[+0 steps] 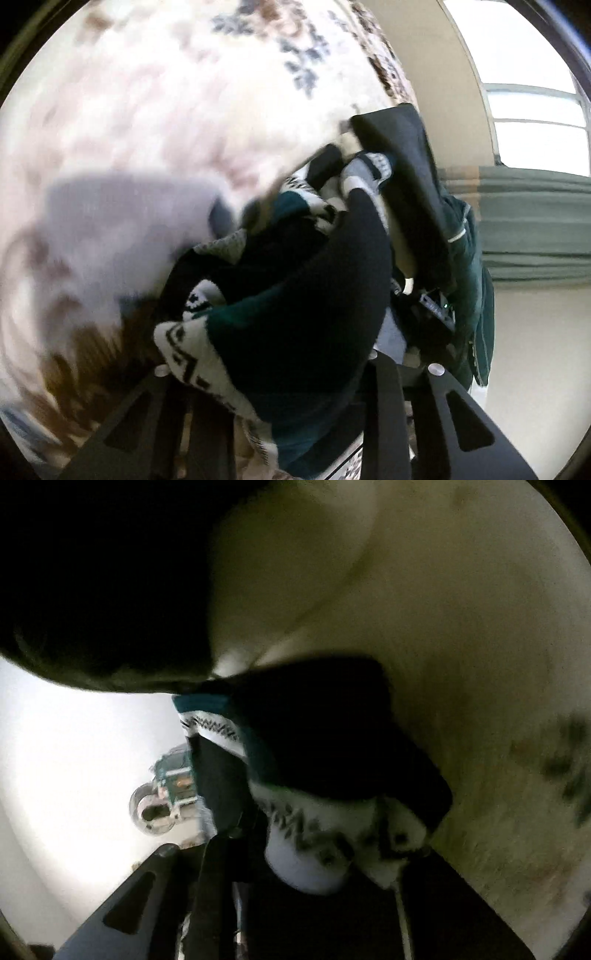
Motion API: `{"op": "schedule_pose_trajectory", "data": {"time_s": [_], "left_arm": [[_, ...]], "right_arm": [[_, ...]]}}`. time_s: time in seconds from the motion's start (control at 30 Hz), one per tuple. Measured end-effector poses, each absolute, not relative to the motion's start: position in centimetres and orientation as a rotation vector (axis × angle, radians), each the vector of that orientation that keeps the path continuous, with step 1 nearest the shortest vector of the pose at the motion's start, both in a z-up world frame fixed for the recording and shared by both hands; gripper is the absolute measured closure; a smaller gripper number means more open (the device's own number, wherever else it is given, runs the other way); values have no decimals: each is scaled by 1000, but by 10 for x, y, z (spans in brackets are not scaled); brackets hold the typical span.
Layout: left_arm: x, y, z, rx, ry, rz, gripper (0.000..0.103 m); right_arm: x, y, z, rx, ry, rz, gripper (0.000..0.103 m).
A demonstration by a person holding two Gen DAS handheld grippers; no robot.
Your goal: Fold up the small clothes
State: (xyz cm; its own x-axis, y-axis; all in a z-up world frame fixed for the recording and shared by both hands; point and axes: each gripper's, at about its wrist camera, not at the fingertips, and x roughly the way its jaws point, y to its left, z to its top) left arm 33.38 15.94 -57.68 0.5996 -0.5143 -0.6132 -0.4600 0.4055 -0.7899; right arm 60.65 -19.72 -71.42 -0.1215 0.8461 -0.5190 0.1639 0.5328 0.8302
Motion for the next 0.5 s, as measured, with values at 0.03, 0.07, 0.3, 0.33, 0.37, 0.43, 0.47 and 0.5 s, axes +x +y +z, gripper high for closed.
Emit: {"op": "schedule_pose_trajectory", "data": {"time_s": [0.03,0.07,0.3,0.33,0.37,0.43,0.47,0.5], "left_arm": [[338,163,-572,-1202,996,-47,80],[340,172,-565,-1194,1007,-61,80],[367,214,-529,-1063,1142,-232,81],[369,215,-529,-1028,1178,-250,80],[372,215,-531,-972,1233,-280,76],[370,210,-544,-869,1325,-303,43],[368,206,-554,-851,1364,-324,36],[366,201,-565,-840,1404,-338,30]], "right_arm": [[601,-200,-711,885,1594,723,86],[593,-205,-707,911,1561,726,87],[470,-250,-666,1127,1489,574,89],[443,-254,-659,1162,1489,550,89],[409,-258,-653,1197,1493,518,89],[353,-258,-647,1252,1508,459,89],[322,-254,-647,1257,1527,413,89],[298,-251,-650,1262,1545,378,89]]}}
